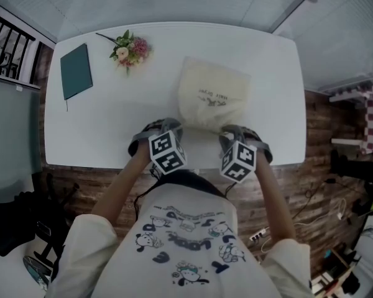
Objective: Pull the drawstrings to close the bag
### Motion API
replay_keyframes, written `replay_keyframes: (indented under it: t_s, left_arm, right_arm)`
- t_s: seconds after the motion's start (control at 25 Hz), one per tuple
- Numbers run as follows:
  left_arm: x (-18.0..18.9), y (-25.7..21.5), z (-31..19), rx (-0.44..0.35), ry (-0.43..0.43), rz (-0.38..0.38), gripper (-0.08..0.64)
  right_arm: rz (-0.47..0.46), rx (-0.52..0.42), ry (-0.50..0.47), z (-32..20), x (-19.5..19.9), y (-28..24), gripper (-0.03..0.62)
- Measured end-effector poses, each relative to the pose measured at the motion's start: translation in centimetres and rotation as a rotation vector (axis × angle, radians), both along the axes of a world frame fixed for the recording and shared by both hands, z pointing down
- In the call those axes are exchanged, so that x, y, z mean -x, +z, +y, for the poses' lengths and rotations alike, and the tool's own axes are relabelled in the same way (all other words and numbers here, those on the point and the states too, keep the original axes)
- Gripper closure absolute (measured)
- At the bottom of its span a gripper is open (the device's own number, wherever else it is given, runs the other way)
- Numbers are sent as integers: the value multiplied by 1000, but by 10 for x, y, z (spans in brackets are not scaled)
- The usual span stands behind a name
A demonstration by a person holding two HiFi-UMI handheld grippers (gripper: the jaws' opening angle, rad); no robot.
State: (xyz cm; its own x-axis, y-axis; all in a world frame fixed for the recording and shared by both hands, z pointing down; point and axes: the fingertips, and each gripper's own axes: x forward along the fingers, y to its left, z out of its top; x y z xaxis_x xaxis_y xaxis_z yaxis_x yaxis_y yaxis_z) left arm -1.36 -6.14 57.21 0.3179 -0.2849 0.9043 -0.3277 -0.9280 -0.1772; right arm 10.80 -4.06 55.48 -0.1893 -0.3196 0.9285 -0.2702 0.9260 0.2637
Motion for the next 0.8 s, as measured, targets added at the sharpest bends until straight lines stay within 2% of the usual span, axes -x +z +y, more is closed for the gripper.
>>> replay_keyframes:
  t_s: [0.16,0.28,0.52,0.72,0.8]
  left_arm:
    - [0,3,2,15,0,-3,497]
    - [1,3,1,21,-20,-5,505]
    - [3,7,5,40,-54,19,506]
    - [3,4,3,5,-52,16,505]
    - [2,-1,1,-6,-62,32,503]
  right_arm:
    - [49,38,-44,1,-2,10,492]
    - [66,81,-43,6,-7,12,531]
    - [-4,152,21,24,-11,10,534]
    - [-54,60,134,11,-12,7,518]
    - [-65,66,156,10,-11,10,509]
